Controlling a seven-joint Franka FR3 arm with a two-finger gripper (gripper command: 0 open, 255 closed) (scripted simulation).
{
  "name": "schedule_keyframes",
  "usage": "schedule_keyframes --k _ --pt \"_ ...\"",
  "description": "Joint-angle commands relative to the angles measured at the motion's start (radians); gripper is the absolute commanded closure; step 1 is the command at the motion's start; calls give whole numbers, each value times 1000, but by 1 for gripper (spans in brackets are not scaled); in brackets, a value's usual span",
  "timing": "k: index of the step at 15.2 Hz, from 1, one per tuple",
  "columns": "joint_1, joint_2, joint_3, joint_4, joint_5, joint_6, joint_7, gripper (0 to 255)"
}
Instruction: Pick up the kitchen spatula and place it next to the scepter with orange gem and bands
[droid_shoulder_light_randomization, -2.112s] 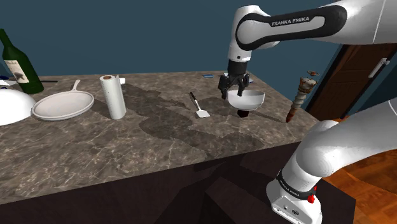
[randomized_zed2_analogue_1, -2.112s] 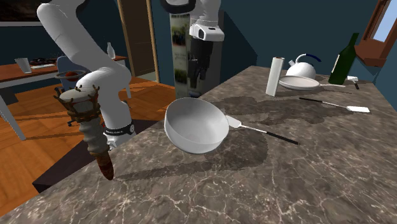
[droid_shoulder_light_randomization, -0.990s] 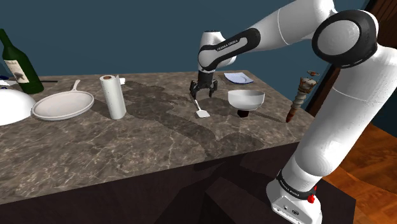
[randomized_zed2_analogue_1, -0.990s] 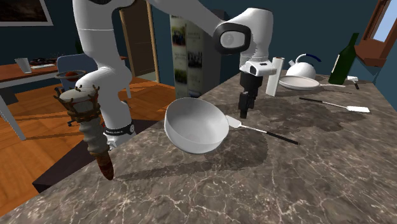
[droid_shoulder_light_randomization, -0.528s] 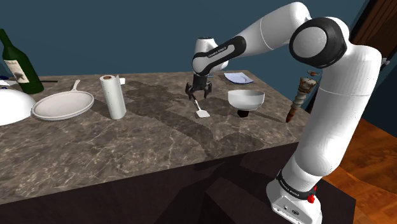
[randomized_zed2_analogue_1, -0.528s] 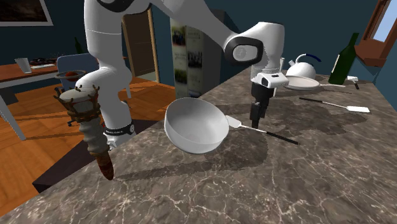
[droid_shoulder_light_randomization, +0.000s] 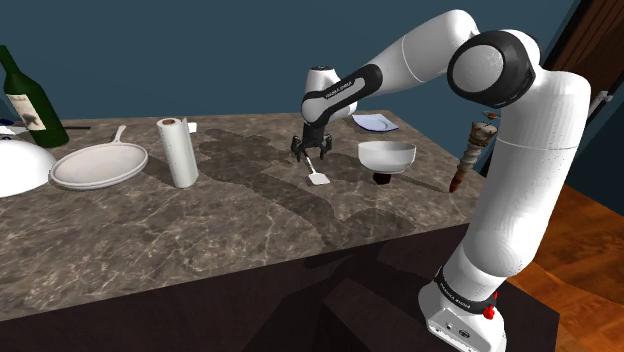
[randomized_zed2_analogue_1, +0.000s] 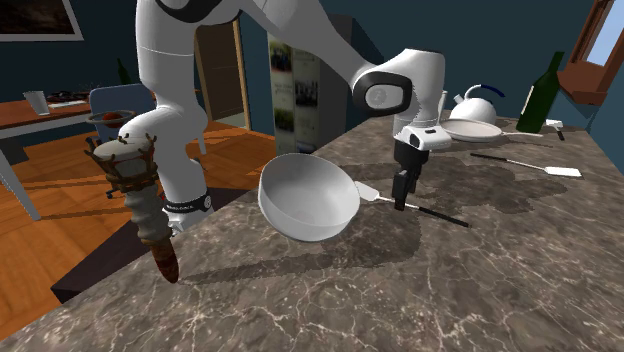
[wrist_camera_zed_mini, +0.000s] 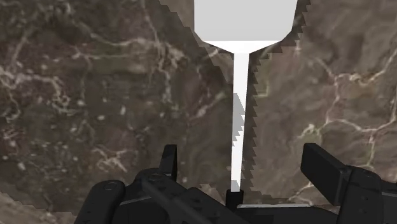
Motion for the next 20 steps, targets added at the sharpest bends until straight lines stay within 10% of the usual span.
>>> schedule_keyframes --k 1,3,4,20 --pt "0 0 0 0 0 0 0 0" --pt "0 0 0 0 0 0 0 0" --pt "0 0 0 0 0 0 0 255" --pt "0 -47 1 36 3 -83 -4 255"
